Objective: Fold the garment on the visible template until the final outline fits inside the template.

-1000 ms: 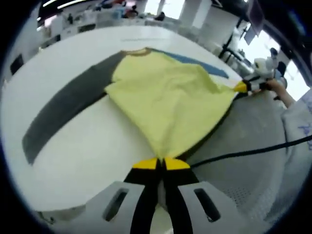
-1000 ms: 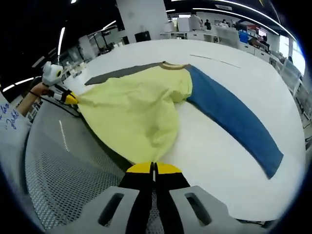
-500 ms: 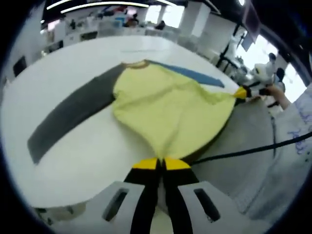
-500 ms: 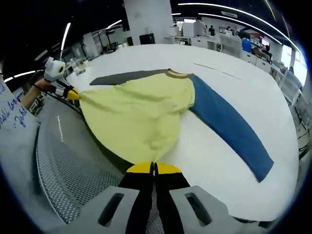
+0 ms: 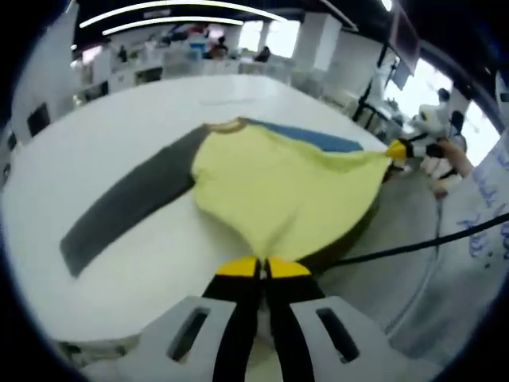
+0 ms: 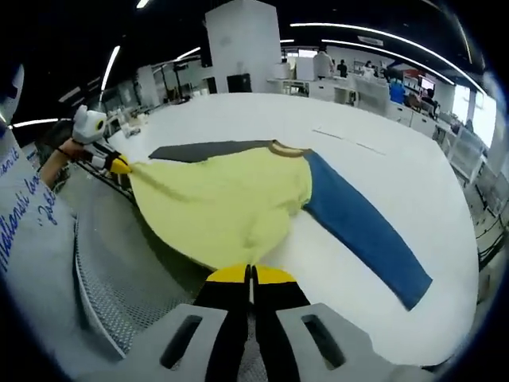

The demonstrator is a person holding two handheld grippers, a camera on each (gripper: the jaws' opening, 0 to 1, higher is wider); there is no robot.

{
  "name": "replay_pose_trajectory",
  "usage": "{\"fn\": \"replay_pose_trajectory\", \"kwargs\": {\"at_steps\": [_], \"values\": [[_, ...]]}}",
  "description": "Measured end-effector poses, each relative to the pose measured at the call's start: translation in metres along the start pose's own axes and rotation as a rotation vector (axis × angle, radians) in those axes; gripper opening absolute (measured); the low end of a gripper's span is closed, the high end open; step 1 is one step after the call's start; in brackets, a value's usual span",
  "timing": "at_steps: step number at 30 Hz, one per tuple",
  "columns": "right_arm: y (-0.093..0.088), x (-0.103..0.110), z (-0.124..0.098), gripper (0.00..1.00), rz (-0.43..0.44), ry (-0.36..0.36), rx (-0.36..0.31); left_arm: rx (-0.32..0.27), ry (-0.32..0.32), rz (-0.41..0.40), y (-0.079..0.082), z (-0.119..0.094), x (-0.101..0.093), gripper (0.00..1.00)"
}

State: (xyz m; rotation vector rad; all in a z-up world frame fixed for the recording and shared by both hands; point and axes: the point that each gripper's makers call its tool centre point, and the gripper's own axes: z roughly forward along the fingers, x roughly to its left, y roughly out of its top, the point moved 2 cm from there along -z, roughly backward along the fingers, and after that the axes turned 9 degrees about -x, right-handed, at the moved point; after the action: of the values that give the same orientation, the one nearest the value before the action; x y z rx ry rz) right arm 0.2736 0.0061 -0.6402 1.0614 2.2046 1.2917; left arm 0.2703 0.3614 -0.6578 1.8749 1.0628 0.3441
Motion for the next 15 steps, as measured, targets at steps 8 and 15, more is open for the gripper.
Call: {"fn": "replay_pose_trajectory", "kwargs": {"at_steps": [8, 15], "values": [[0.039, -0.011, -0.006, 0.01, -0.038, -0.005, -0.097, -0.052, 0.022, 0.067, 0.029, -0.006, 0.011, 0.00], [0.064, -0.017, -0.011, 0.01, -0.097, -0.008, -0.136, -0.086, 0.007, 0.093, 0.049, -0.014, 0.009, 0.00]]}}
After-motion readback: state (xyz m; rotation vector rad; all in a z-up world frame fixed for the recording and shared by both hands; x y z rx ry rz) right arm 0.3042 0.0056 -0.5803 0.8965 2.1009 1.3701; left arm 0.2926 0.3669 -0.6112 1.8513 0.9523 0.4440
